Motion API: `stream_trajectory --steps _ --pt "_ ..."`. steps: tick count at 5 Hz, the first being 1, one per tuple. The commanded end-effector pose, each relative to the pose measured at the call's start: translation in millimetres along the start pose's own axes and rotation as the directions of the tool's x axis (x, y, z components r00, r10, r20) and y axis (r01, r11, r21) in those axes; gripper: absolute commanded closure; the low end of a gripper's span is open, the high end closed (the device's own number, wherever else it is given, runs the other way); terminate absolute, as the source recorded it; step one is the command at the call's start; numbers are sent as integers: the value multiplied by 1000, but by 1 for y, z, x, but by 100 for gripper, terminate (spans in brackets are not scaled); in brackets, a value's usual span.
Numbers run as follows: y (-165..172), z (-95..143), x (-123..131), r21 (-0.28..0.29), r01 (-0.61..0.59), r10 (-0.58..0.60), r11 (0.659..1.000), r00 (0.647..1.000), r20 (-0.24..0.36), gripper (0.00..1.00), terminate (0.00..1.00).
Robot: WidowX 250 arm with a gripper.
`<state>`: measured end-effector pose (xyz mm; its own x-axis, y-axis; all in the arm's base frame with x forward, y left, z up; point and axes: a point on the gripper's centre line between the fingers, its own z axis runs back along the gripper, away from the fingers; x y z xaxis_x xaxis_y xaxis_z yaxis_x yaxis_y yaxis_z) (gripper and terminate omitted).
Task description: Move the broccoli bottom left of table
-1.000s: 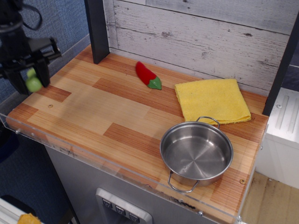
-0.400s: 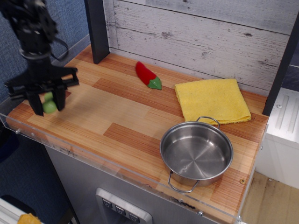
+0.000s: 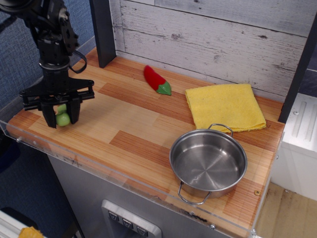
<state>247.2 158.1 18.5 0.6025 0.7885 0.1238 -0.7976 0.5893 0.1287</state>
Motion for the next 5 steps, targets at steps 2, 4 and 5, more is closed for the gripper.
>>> stream_trajectory --steps 2,4,5 --pt "9 12 12 -8 -75 76 997 996 47 0 0" --pt "10 11 12 2 -72 72 997 997 29 0 0" --pt "11 13 13 -2 -82 82 997 996 23 0 0"
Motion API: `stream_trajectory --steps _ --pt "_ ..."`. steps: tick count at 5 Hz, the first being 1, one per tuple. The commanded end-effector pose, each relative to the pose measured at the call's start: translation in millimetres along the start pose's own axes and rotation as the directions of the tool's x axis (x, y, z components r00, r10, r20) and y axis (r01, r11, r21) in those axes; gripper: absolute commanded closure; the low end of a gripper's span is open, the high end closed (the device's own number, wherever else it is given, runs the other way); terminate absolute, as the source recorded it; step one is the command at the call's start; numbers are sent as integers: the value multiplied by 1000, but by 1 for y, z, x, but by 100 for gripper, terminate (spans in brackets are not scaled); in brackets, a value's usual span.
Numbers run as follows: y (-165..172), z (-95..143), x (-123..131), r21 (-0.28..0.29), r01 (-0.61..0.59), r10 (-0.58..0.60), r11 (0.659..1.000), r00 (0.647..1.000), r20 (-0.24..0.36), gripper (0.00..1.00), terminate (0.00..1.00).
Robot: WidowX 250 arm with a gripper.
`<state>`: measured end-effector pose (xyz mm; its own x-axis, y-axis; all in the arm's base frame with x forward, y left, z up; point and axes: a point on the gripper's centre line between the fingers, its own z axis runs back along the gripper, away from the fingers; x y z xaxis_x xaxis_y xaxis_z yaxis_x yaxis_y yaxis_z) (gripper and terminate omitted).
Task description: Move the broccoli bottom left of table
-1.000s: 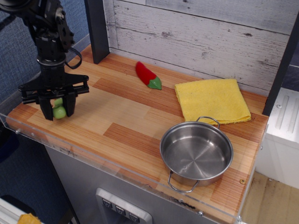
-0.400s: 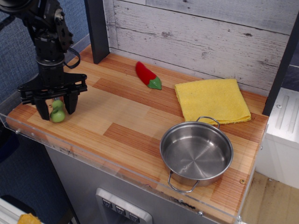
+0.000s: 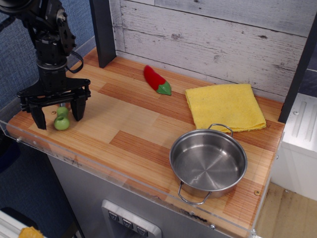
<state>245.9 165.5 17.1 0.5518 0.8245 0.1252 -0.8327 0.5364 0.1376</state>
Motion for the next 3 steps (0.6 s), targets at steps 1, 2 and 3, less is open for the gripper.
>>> stream_trajectory --steps 1,2,3 --pt "3 29 10 -74 -10 12 997 1000 24 0 0" --pt "-6 65 11 -177 -7 14 984 999 38 0 0" --pt "-14 94 10 -214 25 -15 977 999 45 0 100"
